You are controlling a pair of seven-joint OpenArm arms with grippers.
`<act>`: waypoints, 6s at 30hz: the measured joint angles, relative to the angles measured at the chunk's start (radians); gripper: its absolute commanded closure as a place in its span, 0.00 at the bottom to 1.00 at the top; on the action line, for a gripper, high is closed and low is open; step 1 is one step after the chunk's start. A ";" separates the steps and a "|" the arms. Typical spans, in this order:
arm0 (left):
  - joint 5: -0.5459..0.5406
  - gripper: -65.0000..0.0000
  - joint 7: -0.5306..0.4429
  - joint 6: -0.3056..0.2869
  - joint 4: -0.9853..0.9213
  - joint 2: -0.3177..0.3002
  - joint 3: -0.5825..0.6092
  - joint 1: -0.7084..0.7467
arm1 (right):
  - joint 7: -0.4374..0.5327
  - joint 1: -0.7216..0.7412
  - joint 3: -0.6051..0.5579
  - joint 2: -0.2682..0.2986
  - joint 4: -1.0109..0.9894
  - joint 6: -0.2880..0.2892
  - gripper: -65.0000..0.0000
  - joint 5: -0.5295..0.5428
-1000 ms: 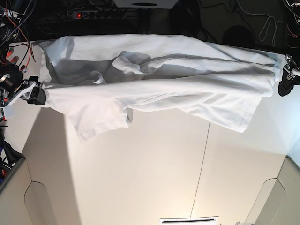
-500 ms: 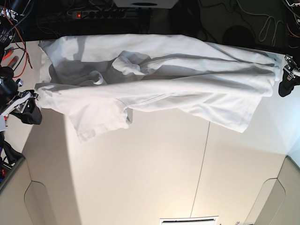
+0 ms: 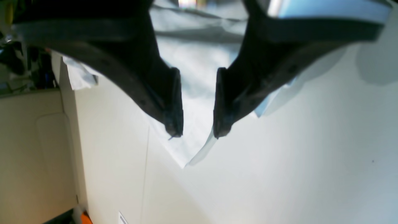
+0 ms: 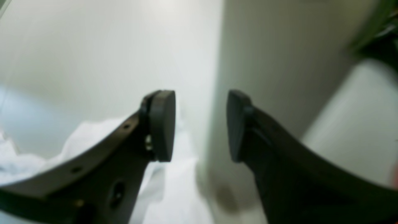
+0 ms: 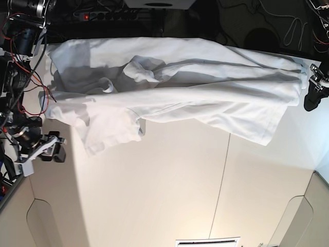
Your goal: Layout the t-shirt on the table in an organized manner, then fold the t-shirt properly
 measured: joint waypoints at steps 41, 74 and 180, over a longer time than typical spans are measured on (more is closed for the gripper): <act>-0.007 0.68 0.000 0.000 0.000 0.000 -0.001 0.001 | -0.229 -0.318 -0.139 -0.128 0.515 0.034 1.00 0.286; -0.006 0.68 0.000 0.000 0.000 0.000 -0.001 0.001 | -0.407 -0.433 -0.367 -0.174 0.518 0.055 1.00 0.380; 0.388 0.45 -0.035 -0.003 -0.168 -0.064 0.240 -0.259 | -0.109 -0.466 0.079 -0.117 0.262 -0.160 1.00 0.021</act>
